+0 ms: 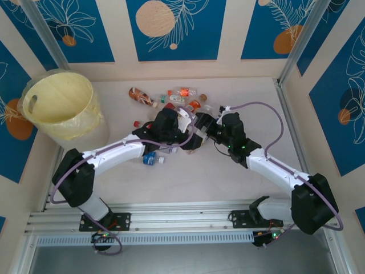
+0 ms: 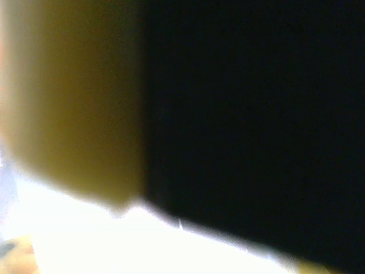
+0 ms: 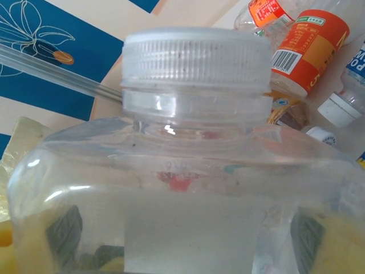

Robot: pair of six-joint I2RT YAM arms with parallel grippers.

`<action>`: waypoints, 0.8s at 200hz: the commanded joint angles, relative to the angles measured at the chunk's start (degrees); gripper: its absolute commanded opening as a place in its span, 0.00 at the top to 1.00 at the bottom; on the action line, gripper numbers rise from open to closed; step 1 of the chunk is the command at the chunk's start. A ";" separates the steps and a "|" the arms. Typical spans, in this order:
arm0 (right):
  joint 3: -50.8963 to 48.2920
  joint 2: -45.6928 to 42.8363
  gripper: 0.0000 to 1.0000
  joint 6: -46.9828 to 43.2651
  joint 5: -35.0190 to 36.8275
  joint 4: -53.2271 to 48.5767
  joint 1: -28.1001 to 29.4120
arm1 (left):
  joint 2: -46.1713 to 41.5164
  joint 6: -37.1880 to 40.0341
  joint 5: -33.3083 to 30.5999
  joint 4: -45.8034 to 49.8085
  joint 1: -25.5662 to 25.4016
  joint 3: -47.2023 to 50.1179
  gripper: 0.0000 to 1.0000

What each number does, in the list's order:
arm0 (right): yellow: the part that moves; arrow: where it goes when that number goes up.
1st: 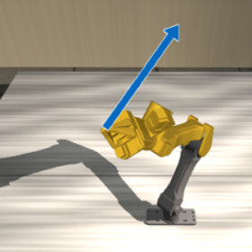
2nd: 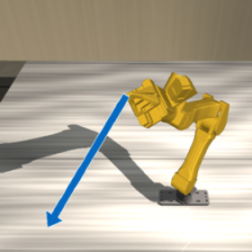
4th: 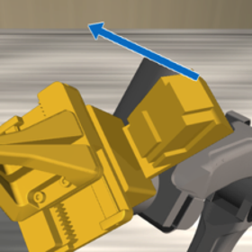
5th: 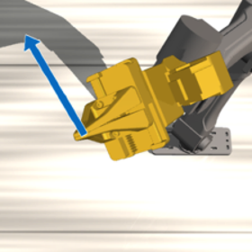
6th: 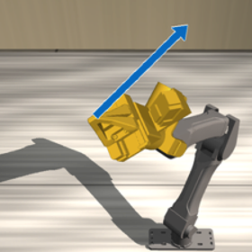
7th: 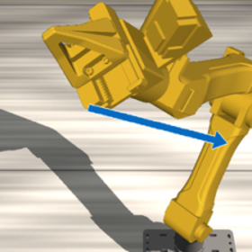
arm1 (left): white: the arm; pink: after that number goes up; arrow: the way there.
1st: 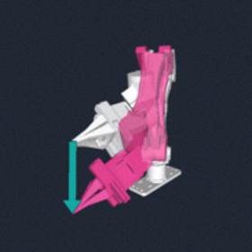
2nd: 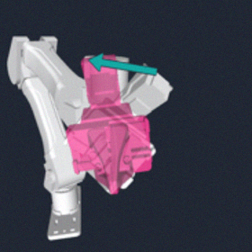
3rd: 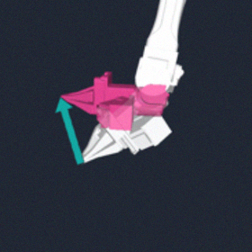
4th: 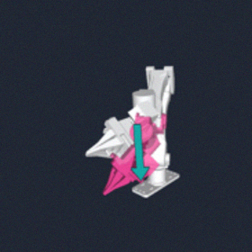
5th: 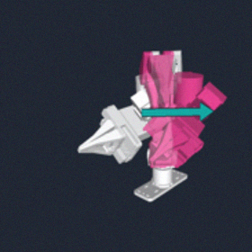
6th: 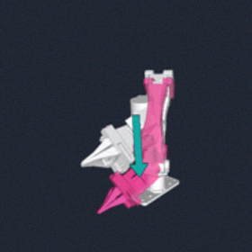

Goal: Put the plastic bottles in the bin

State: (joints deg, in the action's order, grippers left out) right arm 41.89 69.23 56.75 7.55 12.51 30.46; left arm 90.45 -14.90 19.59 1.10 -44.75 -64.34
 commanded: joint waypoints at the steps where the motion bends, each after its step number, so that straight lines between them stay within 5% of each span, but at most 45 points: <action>1: 1.70 -4.88 0.02 -2.71 -4.02 -2.21 0.05 | -1.76 -0.11 -6.66 -2.33 0.85 1.00 0.77; 18: 2.08 -7.38 0.00 -5.49 -4.25 -3.35 -0.26 | -2.33 -0.47 -8.66 -1.94 0.89 1.38 1.00; 103: 2.32 -18.89 0.00 -14.13 9.31 -15.72 -0.55 | -7.65 2.62 -15.58 -0.35 1.66 3.79 1.00; 160: 0.50 -18.68 0.00 -14.39 14.55 -16.01 -0.92 | -12.93 6.48 -26.34 3.49 2.72 3.24 1.00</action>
State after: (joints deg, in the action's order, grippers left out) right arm 43.81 50.78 43.77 18.13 -4.23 29.98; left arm 80.38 -11.84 -0.45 2.48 -43.13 -60.47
